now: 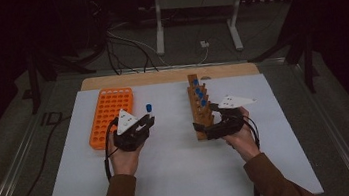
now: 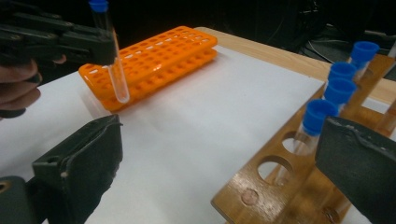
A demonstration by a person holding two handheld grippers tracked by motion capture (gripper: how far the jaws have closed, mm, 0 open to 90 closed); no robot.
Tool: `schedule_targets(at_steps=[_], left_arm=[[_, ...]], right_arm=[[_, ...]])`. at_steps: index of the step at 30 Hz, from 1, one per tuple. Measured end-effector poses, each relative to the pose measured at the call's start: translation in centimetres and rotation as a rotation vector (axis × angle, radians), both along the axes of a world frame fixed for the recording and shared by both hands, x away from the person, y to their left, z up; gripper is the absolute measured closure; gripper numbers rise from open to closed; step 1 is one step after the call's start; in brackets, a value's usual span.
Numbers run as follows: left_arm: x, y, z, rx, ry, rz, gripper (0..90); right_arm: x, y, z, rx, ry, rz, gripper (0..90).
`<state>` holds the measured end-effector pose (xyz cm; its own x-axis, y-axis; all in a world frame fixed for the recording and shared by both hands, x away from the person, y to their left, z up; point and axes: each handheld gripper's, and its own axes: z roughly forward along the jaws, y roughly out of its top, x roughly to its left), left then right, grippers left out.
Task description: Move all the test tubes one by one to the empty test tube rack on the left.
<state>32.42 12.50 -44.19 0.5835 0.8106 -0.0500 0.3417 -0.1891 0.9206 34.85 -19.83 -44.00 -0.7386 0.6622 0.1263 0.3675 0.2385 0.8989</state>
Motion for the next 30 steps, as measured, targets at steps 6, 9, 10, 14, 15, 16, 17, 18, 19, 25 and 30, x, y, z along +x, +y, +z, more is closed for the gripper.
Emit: schedule_targets(at_steps=[6, 9, 10, 14, 15, 16, 17, 18, 19, 25, 30], left_arm=[[0.0, 1.3, -0.1, -0.007, -0.002, 0.029, 76.9], [-0.2, 2.0, -0.1, -0.003, -0.007, 0.045, 76.9], [-0.2, 2.2, -0.1, -0.004, -0.008, 0.047, 76.8], [-0.4, 3.3, -0.2, -0.009, -0.012, 0.072, 76.8], [-0.4, 3.6, -0.3, -0.008, -0.011, 0.078, 76.8], [-0.4, 3.7, -0.3, -0.008, -0.012, 0.083, 76.8], [-0.5, 4.0, -0.4, -0.007, -0.012, 0.088, 76.8], [-0.5, 4.2, -0.5, -0.004, -0.011, 0.094, 76.8], [-0.5, 4.5, -0.5, -0.003, -0.013, 0.1, 76.8], [-0.7, 5.5, -0.9, 0.004, -0.013, 0.13, 76.8], [-0.7, 6.1, -1.3, 0.011, -0.012, 0.154, 76.8]], right_arm=[[0.0, -0.6, -0.4, -0.006, 0.004, -0.013, 1.1], [-0.2, -0.8, -0.5, -0.015, -0.004, -0.021, 0.1], [-0.2, -0.8, -0.5, -0.016, -0.007, -0.023, 0.1], [-0.4, -1.3, -0.5, -0.014, -0.02, -0.038, 0.1], [-0.4, -1.4, -0.5, -0.014, -0.022, -0.042, 0.1], [-0.5, -1.5, -0.5, -0.013, -0.026, -0.046, 0.1], [-0.5, -1.5, -0.5, -0.013, -0.028, -0.048, 0.1], [-0.5, -1.6, -0.5, -0.014, -0.031, -0.053, 0.1], [-0.6, -1.7, -0.5, -0.017, -0.037, -0.058, 0.1], [-0.9, -2.2, -0.6, -0.012, -0.048, -0.075, 0.1], [-1.3, -2.5, -0.8, -0.015, -0.058, -0.08, 0.1]])
